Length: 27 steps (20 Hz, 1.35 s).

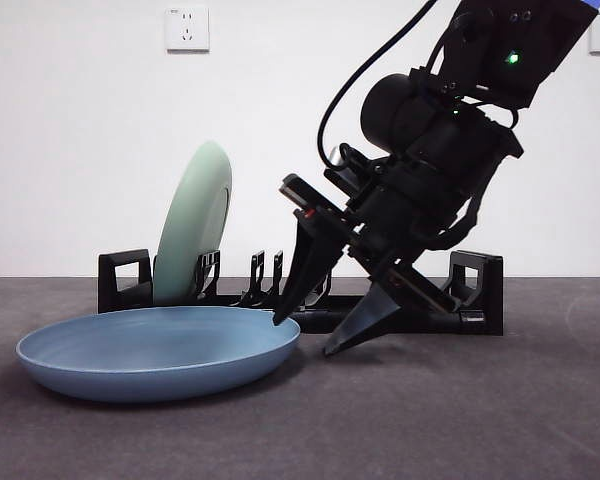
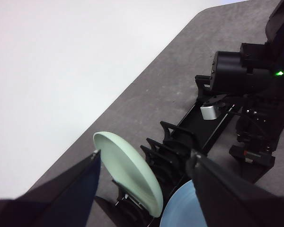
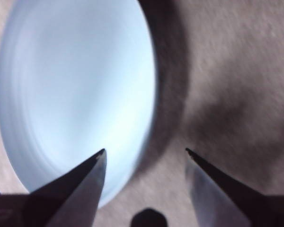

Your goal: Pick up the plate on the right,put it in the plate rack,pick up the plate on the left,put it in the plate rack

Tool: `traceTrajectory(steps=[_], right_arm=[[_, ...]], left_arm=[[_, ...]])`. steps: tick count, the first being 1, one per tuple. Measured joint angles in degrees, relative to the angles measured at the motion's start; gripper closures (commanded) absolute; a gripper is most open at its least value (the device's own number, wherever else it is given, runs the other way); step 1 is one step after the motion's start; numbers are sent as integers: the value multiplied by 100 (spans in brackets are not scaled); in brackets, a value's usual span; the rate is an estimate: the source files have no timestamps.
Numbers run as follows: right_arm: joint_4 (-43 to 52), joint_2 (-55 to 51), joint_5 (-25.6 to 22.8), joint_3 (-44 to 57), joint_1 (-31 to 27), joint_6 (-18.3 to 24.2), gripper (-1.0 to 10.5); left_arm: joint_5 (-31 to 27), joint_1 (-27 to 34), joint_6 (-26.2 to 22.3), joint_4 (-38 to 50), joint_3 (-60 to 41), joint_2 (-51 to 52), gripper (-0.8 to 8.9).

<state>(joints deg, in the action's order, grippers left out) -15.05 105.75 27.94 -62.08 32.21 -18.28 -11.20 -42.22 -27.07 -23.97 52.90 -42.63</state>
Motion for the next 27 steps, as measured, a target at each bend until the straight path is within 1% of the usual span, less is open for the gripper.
traceTrajectory(steps=[4, 6, 9, 11, 13, 16, 17, 19, 22, 27], right_arm=[[42, 155, 0, -7, 7, -129, 737], [114, 175, -61, -7, 9, -177, 798], [144, 260, -70, -31, 15, -234, 804], [151, 282, -90, -52, 37, -258, 960], [149, 299, -205, -52, 103, -269, 963], [22, 273, -221, -68, 118, -299, 963], [-116, 223, -227, -68, 118, -299, 963], [-476, 48, -306, -63, 118, -293, 963], [-911, -466, -317, -55, 55, -264, 963], [-1563, -1467, -310, -55, -273, -94, 963]], left_arm=[[-68, -39, -11, 0, 0, 0, 498], [-68, -39, -15, 0, 0, 0, 498], [-68, -39, -15, 0, 0, -44, 498], [-68, -39, -17, -7, 0, -81, 498], [-70, -39, -17, -70, 0, -127, 498], [-44, -39, -17, -273, 0, -273, 498], [26, -44, -17, -339, 0, -328, 498], [345, -111, -15, -474, 0, -485, 498], [850, -389, -15, -656, 0, -813, 499], [935, -1137, -13, -1106, 0, -1615, 499]])
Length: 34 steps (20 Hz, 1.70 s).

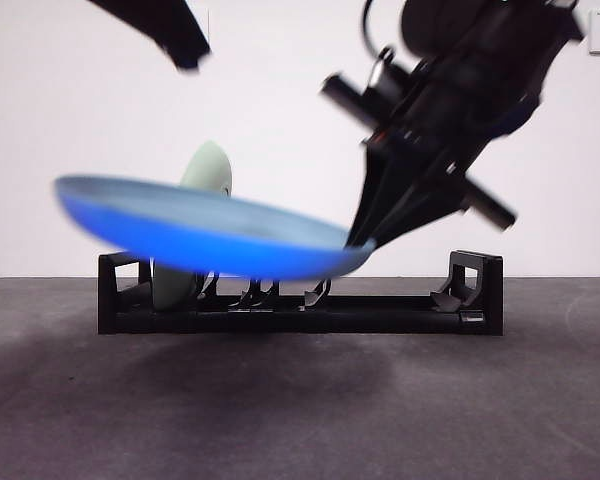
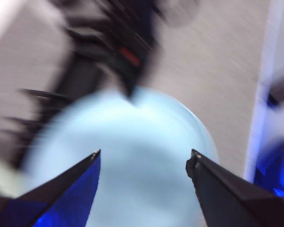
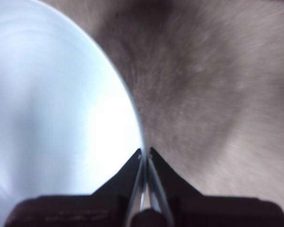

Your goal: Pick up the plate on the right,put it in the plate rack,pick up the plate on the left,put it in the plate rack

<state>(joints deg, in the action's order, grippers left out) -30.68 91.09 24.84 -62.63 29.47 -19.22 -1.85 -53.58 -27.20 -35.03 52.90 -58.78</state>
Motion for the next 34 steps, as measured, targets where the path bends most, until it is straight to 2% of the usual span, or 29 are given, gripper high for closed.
traceTrajectory(steps=[4, 6, 14, 15, 18, 27, 28, 30, 31, 34], right_arm=[[-273, -553, -2, 0, -339, 125, 963], [-385, -656, 2, 0, -452, 151, 963], [-662, -748, 7, 0, -544, 363, 963], [-662, -750, 7, 0, -546, 369, 963], [-671, -750, 7, 0, -546, 382, 963], [-699, -796, 4, 0, -544, 424, 935], [-699, -846, 7, 0, -544, 424, 905], [-608, -1032, 17, 2, -562, 472, 636], [-527, -1163, 24, 2, -605, 494, 557], [-365, -1585, 24, 2, -776, 514, 564]], left_arm=[[-39, -654, 0, 0, 0, -549, 499], [-245, -896, -2, 55, 0, -778, 499], [-769, -997, 0, 420, 2, -1591, 504], [-839, -997, 0, 494, 2, -1596, 533], [-870, -997, -2, 636, 2, -1596, 835], [-850, -986, -87, 505, 17, -1593, 822], [-848, -986, -87, 503, 24, -1593, 822], [-848, -986, -57, 487, 26, -1593, 822], [-831, -986, -9, 358, 24, -1600, 822], [-839, -984, 57, 468, 22, -1604, 822]])
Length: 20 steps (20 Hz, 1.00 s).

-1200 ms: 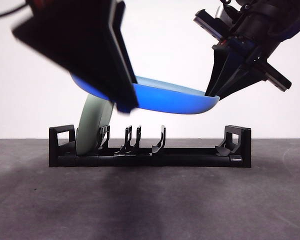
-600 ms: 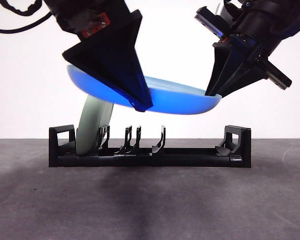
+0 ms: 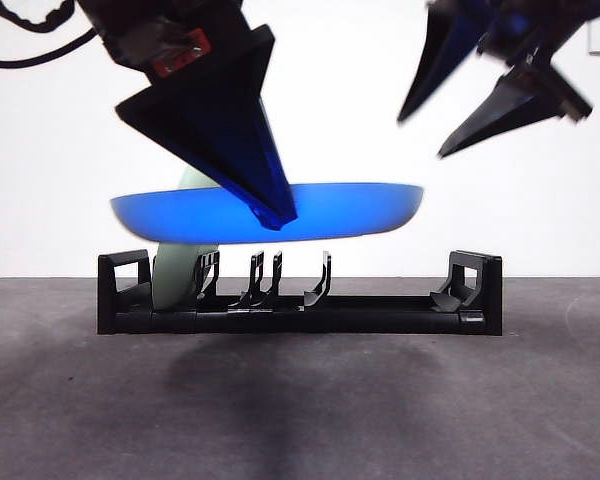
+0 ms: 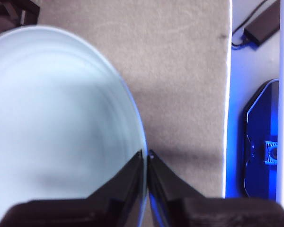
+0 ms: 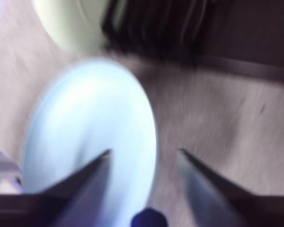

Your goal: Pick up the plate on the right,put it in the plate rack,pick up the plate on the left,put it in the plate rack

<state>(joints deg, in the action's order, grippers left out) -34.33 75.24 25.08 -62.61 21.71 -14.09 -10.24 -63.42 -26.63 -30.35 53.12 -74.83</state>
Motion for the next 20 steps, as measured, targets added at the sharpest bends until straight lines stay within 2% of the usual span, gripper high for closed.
traceTrajectory(steps=[5, 9, 11, 14, 20], right_arm=[[492, -968, -157, 0, -404, 2, 566], [654, -1674, -1211, 0, -605, 22, 569], [654, -1888, -1563, 0, -603, 52, 569], [656, -2031, -1757, 0, -603, 122, 569], [634, -2017, -1777, 0, -603, 166, 569]], left_arm=[[297, 57, 575, 938, 0, 0, 822], [1311, 546, 1408, 2208, 0, 0, 822], [1825, 883, 1871, 2876, 0, 0, 822], [2284, 1276, 2439, 3613, 0, 0, 822], [2638, 1974, 3523, 4824, 0, -37, 822]])
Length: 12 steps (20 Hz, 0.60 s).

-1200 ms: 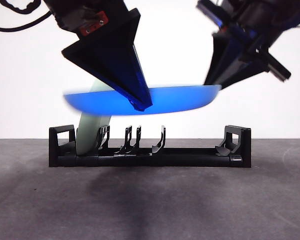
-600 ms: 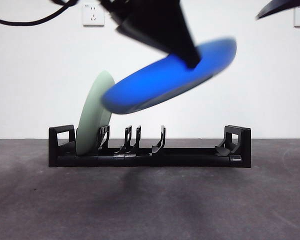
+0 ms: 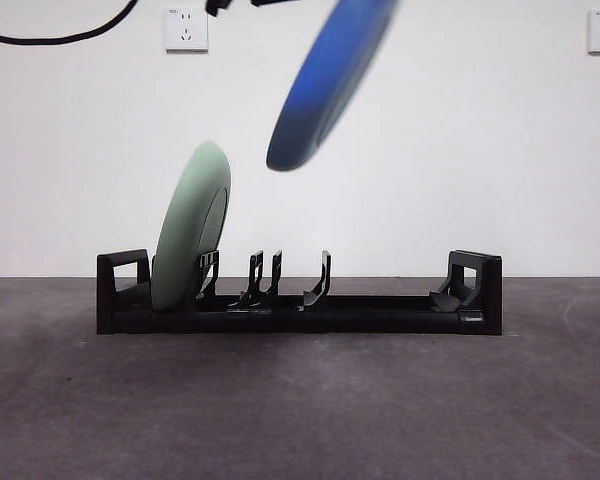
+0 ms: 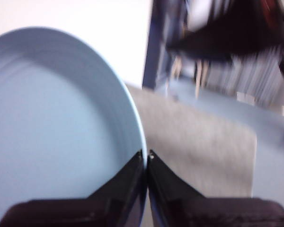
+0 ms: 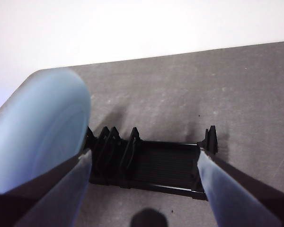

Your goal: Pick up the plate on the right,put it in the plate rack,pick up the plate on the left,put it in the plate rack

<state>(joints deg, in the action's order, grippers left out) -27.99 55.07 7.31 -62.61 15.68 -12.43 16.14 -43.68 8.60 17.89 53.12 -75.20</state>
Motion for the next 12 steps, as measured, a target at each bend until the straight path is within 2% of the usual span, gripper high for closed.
traceTrajectory(steps=[5, 12], right_arm=[[0, -2, 0, 0, 0, 2, 569], [-7, 0, 0, 0, 0, 4, 570]], left_arm=[[514, 551, 1027, 1003, 0, -367, 823], [807, 1217, 2487, 2365, 0, -1117, 823]])
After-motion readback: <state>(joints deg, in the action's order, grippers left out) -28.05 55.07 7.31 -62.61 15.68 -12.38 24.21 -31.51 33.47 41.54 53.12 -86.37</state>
